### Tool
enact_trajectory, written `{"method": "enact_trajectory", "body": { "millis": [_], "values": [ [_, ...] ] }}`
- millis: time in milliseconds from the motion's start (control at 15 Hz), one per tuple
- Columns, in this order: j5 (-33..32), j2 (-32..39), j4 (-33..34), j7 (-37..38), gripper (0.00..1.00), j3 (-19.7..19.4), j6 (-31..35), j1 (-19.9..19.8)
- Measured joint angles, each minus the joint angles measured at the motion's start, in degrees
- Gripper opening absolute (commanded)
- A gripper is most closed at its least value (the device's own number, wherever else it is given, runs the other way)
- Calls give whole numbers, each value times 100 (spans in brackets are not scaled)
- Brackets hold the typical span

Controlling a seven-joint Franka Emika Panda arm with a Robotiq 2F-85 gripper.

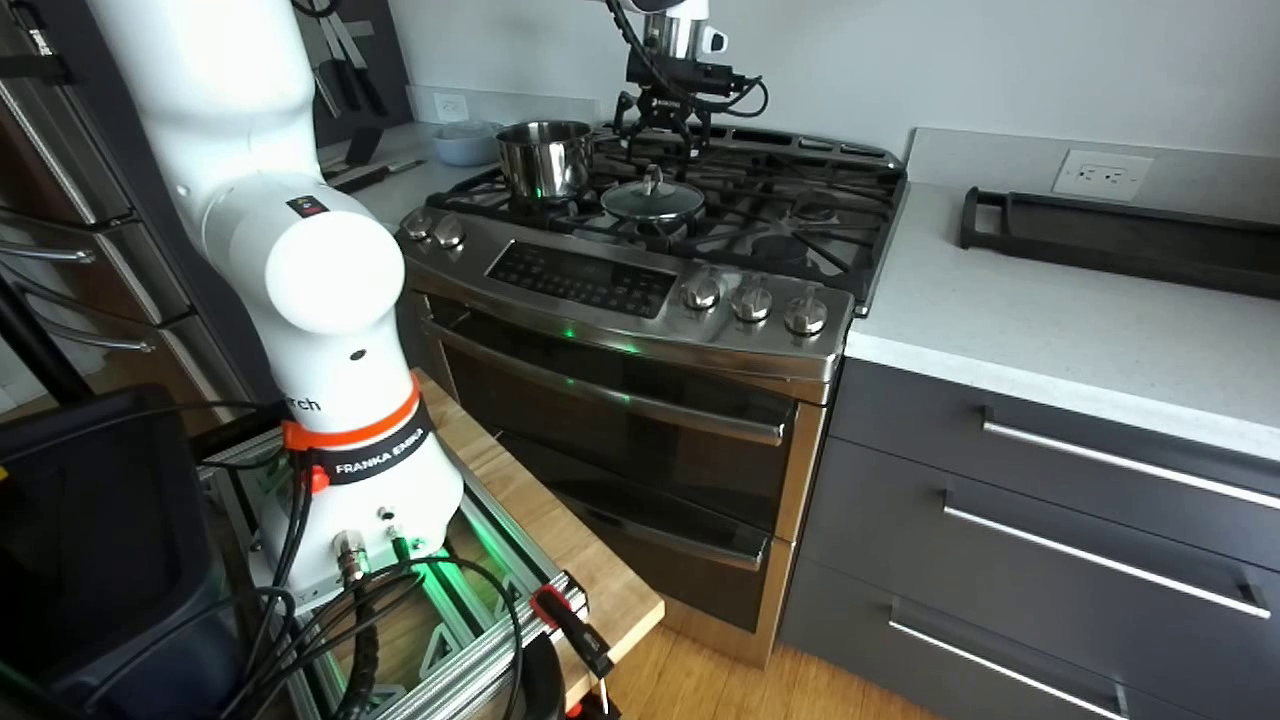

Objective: Move the lid from the stovetop to the pot

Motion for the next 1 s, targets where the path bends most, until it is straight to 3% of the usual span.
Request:
{"method": "enact_trajectory", "body": {
  "millis": [200, 733, 867, 1000],
  "values": [
    [5, 34, 0, 5, 66, 0, 96, -7],
    [13, 93, 0, 7, 5, 47, 169, -5],
    [13, 91, 1, 12, 0, 65, 174, -5],
    [13, 91, 1, 12, 4, 67, 181, -7]
  ]
}}
